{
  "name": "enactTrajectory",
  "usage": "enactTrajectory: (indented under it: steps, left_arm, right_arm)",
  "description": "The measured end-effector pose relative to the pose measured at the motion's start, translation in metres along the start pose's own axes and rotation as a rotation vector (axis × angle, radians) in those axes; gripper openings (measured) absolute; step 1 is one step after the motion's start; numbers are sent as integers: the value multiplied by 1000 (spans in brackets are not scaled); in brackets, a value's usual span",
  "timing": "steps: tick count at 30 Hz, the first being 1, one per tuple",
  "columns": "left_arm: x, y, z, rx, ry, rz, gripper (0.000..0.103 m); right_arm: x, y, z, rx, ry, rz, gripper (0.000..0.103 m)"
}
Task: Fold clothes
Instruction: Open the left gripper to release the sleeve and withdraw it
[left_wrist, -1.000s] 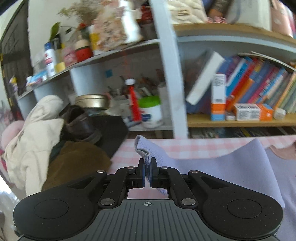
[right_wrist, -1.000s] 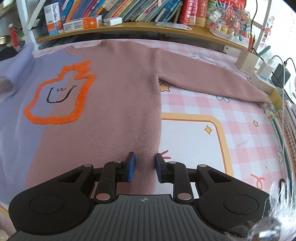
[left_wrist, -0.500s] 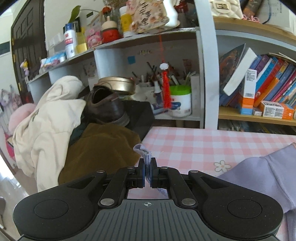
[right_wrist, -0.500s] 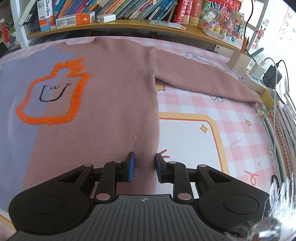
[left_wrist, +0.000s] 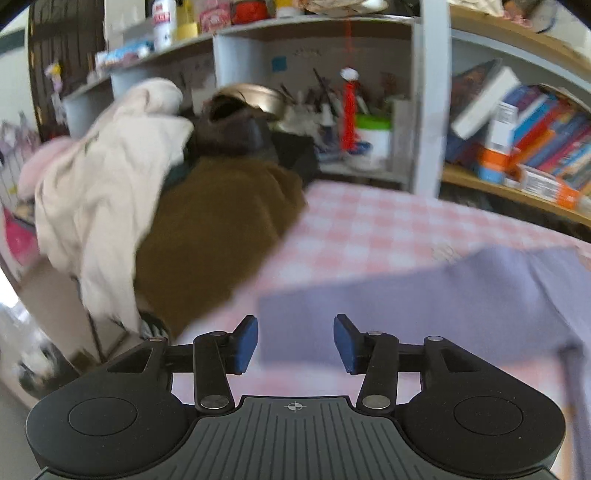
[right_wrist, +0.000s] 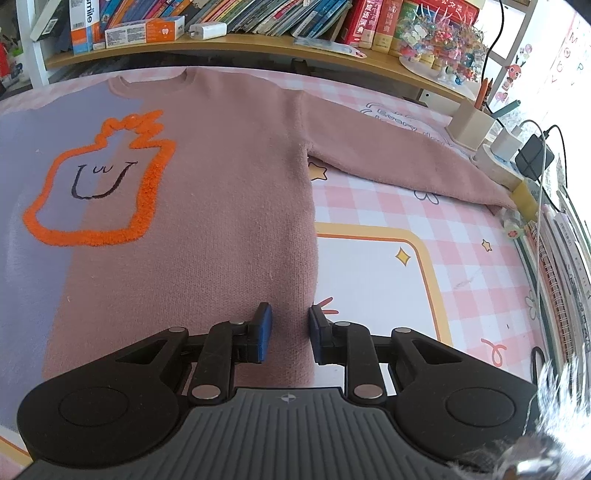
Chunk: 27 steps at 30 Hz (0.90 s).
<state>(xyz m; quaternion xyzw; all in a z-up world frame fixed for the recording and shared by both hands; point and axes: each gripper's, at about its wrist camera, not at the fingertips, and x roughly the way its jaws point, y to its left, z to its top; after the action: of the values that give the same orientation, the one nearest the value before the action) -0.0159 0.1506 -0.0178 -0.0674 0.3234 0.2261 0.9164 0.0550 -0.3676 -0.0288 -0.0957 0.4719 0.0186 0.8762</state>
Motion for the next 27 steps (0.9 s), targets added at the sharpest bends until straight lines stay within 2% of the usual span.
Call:
enactTrajectory:
  steps: [2, 7, 9, 11, 15, 18, 21, 26, 27]
  left_arm:
    - [-13, -7, -18, -17, 21, -56, 46]
    - [-37, -63, -44, -49, 79, -330, 46]
    - [-40, -84, -48, -36, 99, -409, 48]
    - [-43, -103, -51, 9, 109, -457, 49]
    - [-44, -130, -55, 80, 139, -496, 50]
    - [-44, -141, -57, 115, 164, -483, 50]
    - [-44, -149, -57, 130, 166, -442, 43]
    - [-40, -154, -54, 132, 172, -419, 7]
    - [-40, -154, -54, 129, 172, -421, 6]
  right_arm:
    - [0, 1, 0, 0, 0, -3, 21]
    - [0, 3, 0, -7, -1, -13, 21]
    - [0, 3, -1, -1, -4, -13, 21]
    - [0, 2, -2, 11, -9, -11, 21]
    - [-1, -1, -4, 38, -18, -4, 21]
    - [-1, -3, -5, 56, -23, 4, 21]
    - [-1, -5, -6, 76, -29, 13, 21]
    - [-1, -7, -8, 94, -39, 17, 20]
    - [-1, -7, -8, 95, -40, 17, 20]
